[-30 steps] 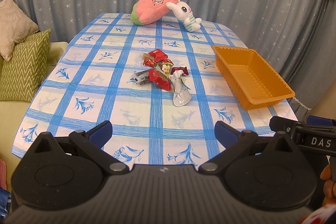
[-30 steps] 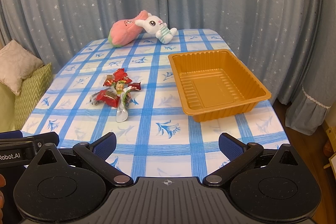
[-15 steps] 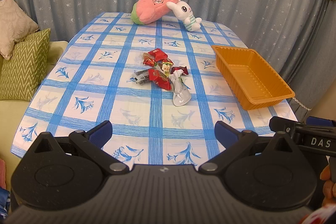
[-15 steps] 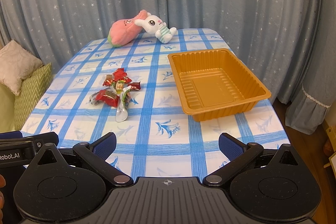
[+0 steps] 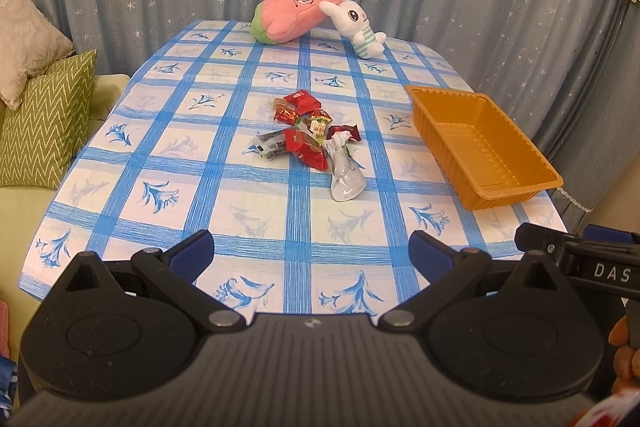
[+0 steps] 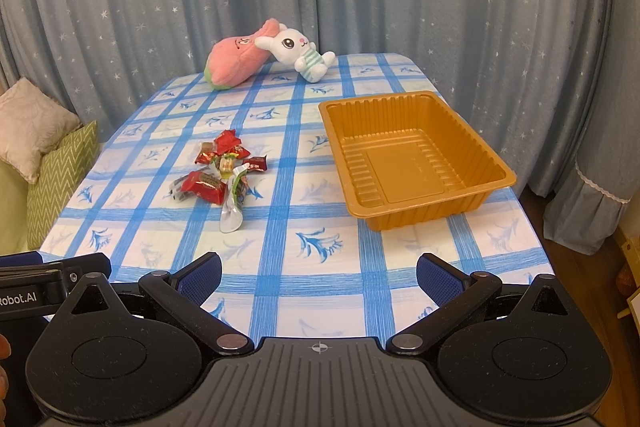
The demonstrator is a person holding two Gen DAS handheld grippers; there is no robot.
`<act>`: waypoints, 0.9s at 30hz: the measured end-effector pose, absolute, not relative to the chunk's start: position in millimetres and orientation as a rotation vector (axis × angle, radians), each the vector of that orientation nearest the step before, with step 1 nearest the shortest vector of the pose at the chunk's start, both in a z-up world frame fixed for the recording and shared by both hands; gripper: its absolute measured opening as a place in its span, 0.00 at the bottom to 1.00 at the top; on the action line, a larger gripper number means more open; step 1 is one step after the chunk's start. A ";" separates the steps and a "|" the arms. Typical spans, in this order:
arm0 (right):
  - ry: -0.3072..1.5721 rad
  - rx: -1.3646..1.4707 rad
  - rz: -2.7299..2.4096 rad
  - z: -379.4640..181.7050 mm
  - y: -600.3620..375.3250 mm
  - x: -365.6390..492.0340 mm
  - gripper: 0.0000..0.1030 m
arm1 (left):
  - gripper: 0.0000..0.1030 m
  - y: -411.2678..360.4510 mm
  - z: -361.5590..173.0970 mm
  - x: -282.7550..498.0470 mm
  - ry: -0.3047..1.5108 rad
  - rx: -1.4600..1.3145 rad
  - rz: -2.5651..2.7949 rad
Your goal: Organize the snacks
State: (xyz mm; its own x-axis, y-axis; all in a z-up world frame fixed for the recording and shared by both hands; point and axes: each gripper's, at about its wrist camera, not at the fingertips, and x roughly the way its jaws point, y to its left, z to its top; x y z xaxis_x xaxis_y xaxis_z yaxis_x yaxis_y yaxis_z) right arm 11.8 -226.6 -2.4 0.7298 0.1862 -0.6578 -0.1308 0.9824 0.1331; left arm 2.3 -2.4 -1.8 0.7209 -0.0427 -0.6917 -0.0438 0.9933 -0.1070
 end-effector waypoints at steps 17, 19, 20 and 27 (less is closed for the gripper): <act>0.711 0.114 0.234 -30.2 -201.2 73.5 0.99 | 0.99 48.9 -37.9 82.4 0.792 -0.105 0.048; 0.715 0.121 0.249 -36.3 -193.1 87.7 0.96 | 0.99 54.3 -42.9 98.0 0.793 -0.088 0.050; 0.720 0.122 0.257 -39.8 -188.5 95.3 0.93 | 0.98 57.2 -45.5 105.9 0.795 -0.082 0.048; 0.766 0.151 0.319 -70.6 -160.4 150.8 0.73 | 0.95 72.5 -68.6 158.4 0.816 -0.042 0.022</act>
State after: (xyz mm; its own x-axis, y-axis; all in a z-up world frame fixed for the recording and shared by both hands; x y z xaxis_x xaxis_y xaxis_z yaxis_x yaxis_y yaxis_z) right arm 150.8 -160.4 -70.6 0.6758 0.3373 -0.6554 -0.2281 0.9412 0.2492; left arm 158.4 72.5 -68.6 0.6847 0.0036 -0.7288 -0.0364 0.9989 -0.0293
